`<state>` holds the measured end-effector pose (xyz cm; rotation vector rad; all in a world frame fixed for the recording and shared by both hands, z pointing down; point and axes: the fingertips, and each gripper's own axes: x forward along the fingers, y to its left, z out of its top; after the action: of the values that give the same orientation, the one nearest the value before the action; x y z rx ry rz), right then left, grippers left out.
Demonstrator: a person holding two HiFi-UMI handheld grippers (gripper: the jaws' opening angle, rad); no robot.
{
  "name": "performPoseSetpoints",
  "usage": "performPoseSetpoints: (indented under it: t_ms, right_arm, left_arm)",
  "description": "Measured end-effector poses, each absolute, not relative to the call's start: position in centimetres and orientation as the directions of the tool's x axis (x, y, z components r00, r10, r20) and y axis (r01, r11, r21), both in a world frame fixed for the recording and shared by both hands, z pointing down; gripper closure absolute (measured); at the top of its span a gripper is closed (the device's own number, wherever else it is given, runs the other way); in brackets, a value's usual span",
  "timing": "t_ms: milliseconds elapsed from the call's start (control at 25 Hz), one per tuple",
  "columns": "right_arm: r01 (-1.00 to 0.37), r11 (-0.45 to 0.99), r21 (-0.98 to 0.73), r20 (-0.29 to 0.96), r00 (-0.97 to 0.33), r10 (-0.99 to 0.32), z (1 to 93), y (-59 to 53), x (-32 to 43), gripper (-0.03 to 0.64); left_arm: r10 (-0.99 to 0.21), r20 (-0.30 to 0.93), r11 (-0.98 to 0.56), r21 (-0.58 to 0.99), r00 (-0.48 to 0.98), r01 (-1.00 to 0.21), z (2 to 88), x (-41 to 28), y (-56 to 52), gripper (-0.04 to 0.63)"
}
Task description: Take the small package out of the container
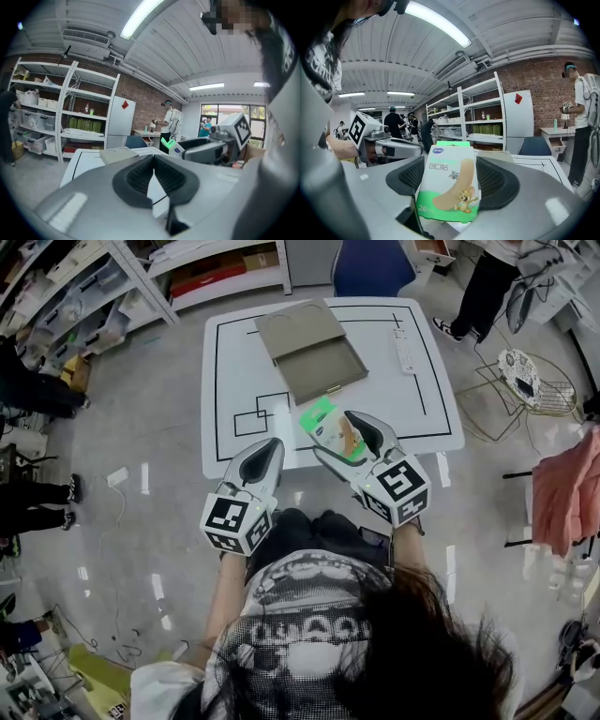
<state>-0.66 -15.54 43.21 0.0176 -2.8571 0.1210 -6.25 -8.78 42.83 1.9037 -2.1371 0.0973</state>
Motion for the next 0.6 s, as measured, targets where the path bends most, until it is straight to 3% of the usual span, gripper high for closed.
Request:
performPoseSetpoints:
  t_ms: [600]
  right_arm:
    - [-0.07,0.994,-0.089,0.302,-0.953,-0.04,43.1,-14.7,-3.1,0.261]
  left_arm:
    - [-0.968,0.243,0.088,0.134,-0.053,-0.987,41.7,-8.9,-8.1,0.595]
